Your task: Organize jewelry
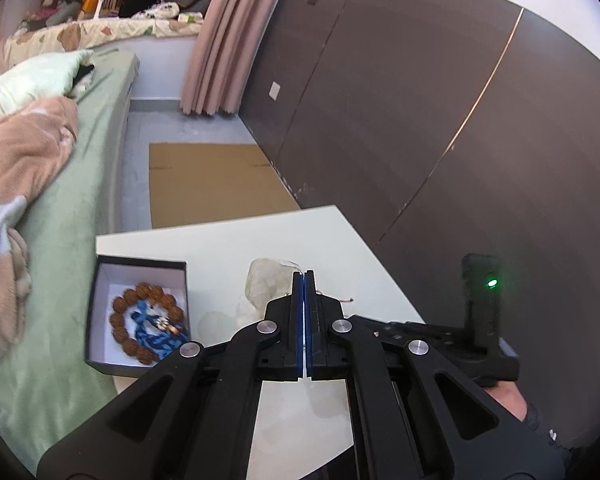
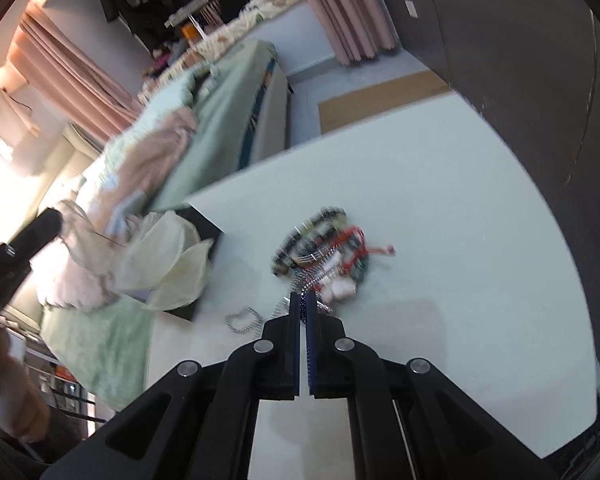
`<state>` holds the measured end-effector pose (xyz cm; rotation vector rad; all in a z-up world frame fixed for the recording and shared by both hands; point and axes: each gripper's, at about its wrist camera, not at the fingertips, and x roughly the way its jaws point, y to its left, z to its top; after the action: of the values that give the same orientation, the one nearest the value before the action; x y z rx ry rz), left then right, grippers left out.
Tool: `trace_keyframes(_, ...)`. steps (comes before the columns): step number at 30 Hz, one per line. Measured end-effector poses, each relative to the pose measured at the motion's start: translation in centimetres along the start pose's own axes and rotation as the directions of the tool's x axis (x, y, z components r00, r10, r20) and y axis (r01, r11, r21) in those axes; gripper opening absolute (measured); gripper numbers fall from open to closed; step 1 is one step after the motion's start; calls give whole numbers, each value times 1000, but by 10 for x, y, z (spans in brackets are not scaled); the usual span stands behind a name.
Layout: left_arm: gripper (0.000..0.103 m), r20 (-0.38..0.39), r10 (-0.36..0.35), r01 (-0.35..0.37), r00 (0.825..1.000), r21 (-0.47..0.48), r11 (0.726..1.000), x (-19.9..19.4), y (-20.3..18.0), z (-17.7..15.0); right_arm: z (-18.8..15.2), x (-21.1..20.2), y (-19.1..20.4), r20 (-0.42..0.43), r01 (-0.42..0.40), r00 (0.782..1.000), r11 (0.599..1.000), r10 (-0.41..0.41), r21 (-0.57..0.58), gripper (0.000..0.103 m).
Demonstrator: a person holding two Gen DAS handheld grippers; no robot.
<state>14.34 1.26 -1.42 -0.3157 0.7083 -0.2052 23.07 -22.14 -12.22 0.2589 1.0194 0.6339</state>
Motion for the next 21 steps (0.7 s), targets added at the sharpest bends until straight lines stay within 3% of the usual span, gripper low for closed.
trace_keyframes(6, 2, 47, 15, -15, 999, 3, 1000, -25, 1, 9, 24, -43, 31, 83, -66, 994, 997, 68, -30, 2)
trace_keyframes(18, 2, 85, 57, -53, 995, -43, 998, -42, 27, 25, 68, -108, 96, 202, -100, 971, 986, 126, -137, 2)
trace_keyframes(21, 3, 75, 109, -103, 991, -76, 992, -38, 39, 30, 81, -124, 115, 229, -101, 963, 980, 139, -172, 2)
